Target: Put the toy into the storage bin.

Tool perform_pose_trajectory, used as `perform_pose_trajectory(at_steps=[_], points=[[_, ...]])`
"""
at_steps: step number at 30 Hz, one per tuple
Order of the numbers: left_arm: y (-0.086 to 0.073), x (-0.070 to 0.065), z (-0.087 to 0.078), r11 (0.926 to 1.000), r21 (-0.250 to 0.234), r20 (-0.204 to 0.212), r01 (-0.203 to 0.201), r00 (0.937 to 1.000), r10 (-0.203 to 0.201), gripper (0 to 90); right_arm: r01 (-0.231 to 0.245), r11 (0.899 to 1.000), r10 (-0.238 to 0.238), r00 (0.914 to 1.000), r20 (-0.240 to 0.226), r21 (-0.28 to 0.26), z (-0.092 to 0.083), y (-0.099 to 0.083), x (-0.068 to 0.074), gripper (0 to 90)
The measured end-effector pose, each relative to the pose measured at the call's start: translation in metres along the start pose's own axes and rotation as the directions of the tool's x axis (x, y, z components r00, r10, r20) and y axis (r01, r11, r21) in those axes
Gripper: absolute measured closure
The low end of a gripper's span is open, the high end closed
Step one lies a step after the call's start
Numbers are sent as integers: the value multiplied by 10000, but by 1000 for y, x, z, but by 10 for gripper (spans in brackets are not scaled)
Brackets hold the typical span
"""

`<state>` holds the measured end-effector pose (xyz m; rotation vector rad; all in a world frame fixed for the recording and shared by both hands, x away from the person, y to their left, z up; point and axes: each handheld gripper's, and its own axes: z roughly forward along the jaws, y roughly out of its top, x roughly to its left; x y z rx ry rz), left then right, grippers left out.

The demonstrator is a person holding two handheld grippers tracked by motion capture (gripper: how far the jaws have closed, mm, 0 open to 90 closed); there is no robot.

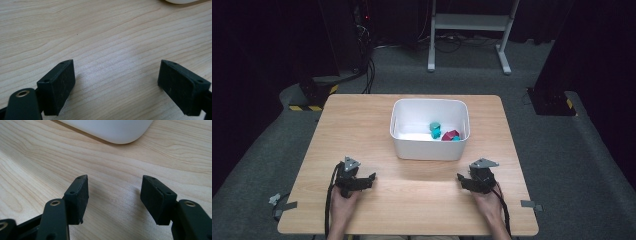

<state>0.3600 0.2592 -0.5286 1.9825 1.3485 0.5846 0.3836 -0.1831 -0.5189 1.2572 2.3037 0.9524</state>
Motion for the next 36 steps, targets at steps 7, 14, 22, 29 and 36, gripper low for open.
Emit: perform_pose_trajectory(at_steps=[7, 14, 22, 29, 36], points=[[0, 0, 0, 10000, 1, -10, -15, 10000, 15, 147, 179, 9998, -179, 9996, 221, 13, 1, 0, 1, 361], [0, 0, 0, 10000, 3, -22, -6, 10000, 6, 148, 53, 9996, -43, 9994, 358, -289, 3, -4, -2, 285], [-1, 0, -1, 10000, 1, -23, 1, 10000, -1, 148, -3, 9996, 16, 9990, 444, -299, 3, -4, -2, 274], [-1, 0, -1, 10000, 2, -28, 5, 10000, -5, 148, -11, 9995, 24, 9990, 436, -306, 3, -4, -2, 274], [-1, 0, -1, 10000, 2, -26, 4, 10000, -4, 148, -35, 9996, 48, 9990, 443, -298, 3, -4, -1, 272]])
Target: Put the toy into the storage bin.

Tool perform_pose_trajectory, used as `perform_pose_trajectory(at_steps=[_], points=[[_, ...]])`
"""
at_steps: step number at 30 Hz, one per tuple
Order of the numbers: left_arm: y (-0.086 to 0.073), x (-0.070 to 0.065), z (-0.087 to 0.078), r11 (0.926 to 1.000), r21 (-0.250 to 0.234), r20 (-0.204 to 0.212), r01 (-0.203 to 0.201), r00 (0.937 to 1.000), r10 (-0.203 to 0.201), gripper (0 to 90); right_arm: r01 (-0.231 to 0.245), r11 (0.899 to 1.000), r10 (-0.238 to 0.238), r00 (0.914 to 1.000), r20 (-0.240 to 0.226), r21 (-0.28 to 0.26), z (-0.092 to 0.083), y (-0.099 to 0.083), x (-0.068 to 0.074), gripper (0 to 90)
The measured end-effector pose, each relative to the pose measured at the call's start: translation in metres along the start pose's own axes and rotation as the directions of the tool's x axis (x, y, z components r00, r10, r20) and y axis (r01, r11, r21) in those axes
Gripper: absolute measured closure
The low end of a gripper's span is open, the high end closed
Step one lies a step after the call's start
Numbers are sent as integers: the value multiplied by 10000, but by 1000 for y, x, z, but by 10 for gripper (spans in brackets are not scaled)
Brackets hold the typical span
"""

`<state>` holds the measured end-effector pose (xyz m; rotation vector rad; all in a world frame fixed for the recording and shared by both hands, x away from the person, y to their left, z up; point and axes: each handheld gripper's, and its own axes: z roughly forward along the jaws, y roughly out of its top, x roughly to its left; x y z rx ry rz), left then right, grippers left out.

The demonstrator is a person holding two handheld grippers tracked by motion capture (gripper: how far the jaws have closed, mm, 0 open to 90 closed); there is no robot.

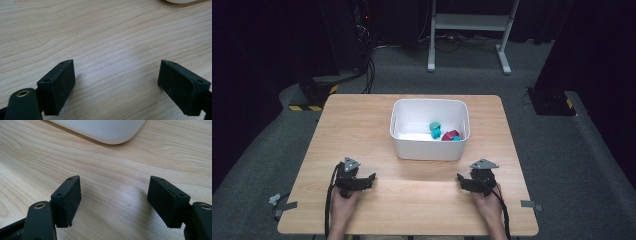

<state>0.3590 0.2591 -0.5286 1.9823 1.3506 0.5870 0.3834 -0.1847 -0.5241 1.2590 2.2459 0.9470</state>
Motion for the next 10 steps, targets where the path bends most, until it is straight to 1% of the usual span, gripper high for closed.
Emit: perform_pose_trajectory(at_steps=[10], points=[[0, 0, 0, 10000, 3, -1, -5, 10000, 5, 148, -18, 10000, 18, 10000, 21, 18, 0, 0, 0, 263]])
